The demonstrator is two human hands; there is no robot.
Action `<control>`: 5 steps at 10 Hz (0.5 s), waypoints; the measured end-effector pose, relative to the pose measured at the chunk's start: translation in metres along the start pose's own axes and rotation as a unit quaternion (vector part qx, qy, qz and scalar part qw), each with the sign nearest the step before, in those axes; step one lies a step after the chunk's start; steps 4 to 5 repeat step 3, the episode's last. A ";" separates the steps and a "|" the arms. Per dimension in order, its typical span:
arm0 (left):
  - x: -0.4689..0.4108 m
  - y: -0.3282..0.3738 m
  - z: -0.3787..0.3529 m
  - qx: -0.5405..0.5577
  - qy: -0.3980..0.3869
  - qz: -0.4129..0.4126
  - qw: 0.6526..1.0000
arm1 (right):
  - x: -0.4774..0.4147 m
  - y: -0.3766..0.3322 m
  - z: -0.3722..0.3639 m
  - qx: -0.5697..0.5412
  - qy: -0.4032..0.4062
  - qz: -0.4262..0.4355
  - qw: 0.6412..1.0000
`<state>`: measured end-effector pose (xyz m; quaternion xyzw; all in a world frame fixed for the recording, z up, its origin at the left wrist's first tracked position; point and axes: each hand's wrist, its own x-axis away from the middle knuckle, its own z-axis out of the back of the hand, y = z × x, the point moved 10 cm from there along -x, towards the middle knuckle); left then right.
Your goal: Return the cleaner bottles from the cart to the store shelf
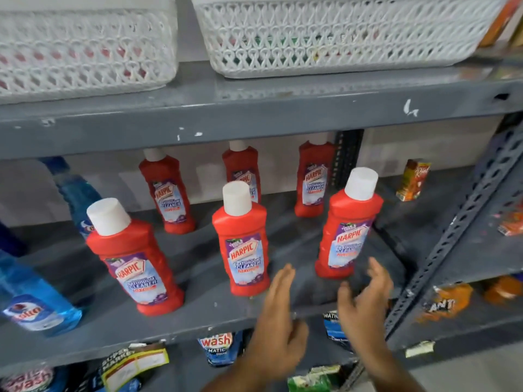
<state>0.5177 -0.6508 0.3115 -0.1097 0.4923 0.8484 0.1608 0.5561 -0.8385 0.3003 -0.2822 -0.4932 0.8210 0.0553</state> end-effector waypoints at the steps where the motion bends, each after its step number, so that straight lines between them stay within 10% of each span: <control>1: -0.039 -0.010 -0.046 0.073 -0.073 0.141 0.985 | -0.022 0.021 -0.015 0.017 -0.144 -0.065 0.987; 5: -0.065 0.002 -0.067 0.084 -0.099 0.148 0.980 | -0.029 0.019 -0.029 0.010 -0.210 -0.030 0.977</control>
